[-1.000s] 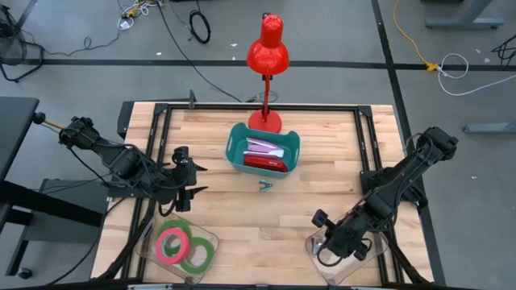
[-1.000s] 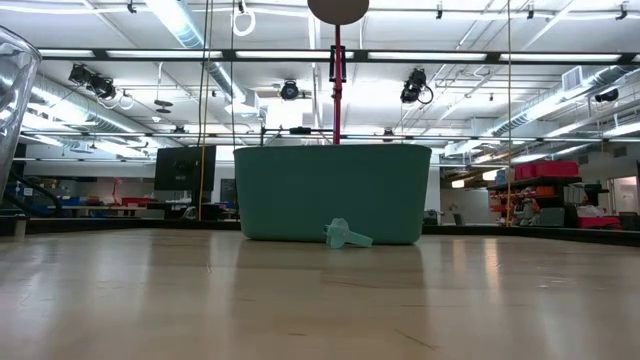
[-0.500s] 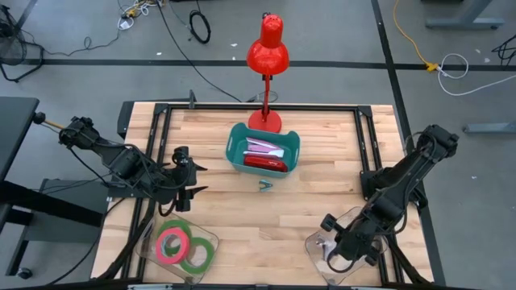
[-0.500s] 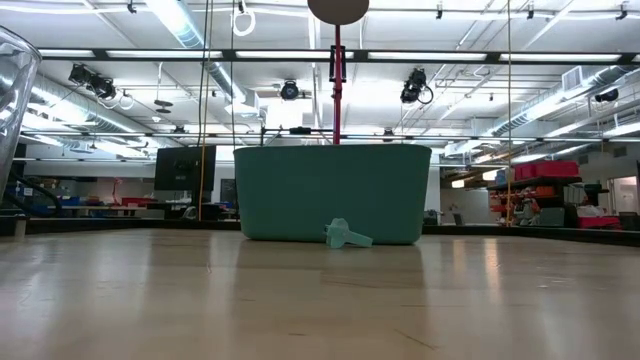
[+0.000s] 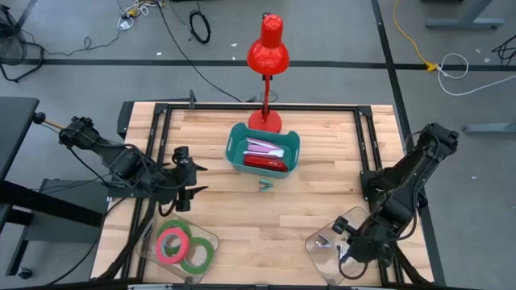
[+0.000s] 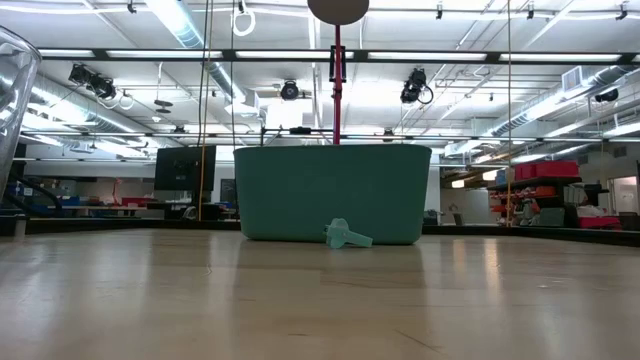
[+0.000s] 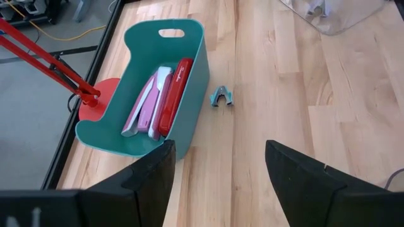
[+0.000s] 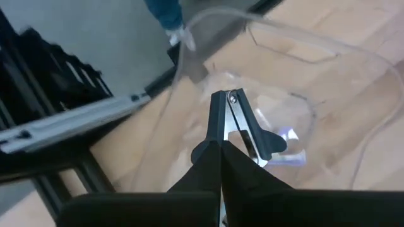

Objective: Pick and place Stapler, Stapler remover, tape
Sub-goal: Put the black staple remover in the right transparent bin, then put the blue staple remover in the right transparent bin

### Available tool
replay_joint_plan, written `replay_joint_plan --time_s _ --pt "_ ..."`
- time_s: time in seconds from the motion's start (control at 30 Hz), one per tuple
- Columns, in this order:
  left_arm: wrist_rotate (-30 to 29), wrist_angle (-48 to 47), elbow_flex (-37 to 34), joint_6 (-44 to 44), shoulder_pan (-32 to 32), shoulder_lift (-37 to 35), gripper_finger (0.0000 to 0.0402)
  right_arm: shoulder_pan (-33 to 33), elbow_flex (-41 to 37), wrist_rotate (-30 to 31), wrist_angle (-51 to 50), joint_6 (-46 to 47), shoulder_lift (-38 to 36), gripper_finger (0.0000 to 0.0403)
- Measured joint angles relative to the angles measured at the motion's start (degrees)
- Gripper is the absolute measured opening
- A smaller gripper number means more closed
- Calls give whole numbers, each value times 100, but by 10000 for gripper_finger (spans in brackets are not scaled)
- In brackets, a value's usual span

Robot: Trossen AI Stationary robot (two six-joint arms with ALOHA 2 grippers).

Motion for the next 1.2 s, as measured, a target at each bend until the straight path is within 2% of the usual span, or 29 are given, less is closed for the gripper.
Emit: replay_joint_plan --time_s 0.2,0.47,0.8,0.97,1.2 --pt "0 0 0 -1 -1 1 248 -9 -49 253 -457 -307 220 1" --pt "-46 12 0 -67 0 1 248 -4 -873 259 -33 -329 305 1" --pt "-39 13 0 -67 0 0 248 -7 -1408 240 555 -189 303 5" --pt "-39 13 0 -67 -1 0 248 -7 -1453 285 640 138 303 40" --pt "-39 11 0 -60 -1 0 248 -16 -1453 240 1050 757 303 137"
